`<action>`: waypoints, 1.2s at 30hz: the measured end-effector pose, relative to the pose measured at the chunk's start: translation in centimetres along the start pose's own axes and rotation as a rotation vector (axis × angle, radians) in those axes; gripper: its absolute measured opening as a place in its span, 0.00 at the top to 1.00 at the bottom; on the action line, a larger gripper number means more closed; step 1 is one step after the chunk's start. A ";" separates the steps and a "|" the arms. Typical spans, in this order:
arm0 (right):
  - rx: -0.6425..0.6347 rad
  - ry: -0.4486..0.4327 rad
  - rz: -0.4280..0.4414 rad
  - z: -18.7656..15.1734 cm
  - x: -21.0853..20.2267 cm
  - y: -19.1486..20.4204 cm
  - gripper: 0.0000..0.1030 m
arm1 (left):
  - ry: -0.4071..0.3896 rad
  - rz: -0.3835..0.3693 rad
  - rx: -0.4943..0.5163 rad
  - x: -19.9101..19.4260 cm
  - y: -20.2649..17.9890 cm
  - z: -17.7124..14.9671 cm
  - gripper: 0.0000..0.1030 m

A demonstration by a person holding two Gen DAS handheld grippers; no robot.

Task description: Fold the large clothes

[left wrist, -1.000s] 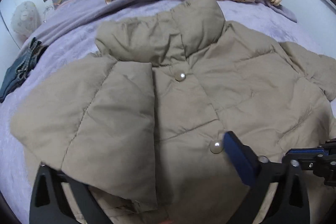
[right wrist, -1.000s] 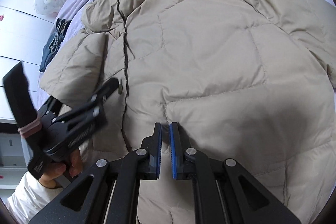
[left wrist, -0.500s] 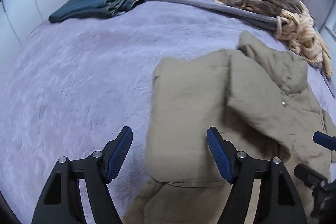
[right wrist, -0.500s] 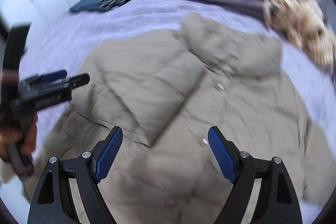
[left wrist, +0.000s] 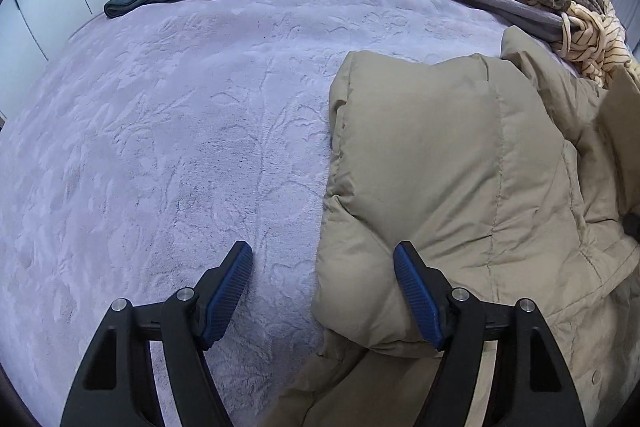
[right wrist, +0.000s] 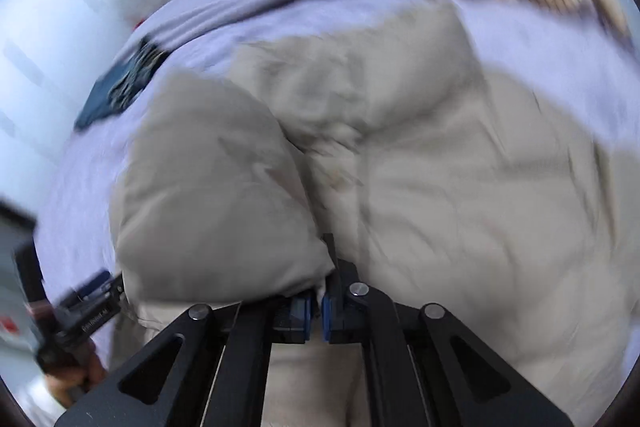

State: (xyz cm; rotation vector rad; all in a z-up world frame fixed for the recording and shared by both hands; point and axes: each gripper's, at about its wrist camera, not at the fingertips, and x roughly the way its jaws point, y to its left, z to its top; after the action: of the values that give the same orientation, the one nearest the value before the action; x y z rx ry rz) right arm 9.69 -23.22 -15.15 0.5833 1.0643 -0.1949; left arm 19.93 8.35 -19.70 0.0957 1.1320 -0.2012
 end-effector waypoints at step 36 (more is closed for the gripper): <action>0.286 0.159 0.024 -7.2 -7.8 -14.3 0.64 | 0.033 -0.044 0.171 -6.7 -6.9 0.4 0.34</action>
State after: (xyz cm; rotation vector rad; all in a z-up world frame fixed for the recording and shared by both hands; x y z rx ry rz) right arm -5.63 -32.19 -16.00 0.8804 1.1921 -0.2856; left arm 16.18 2.31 -13.30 0.2267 1.1486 -0.3367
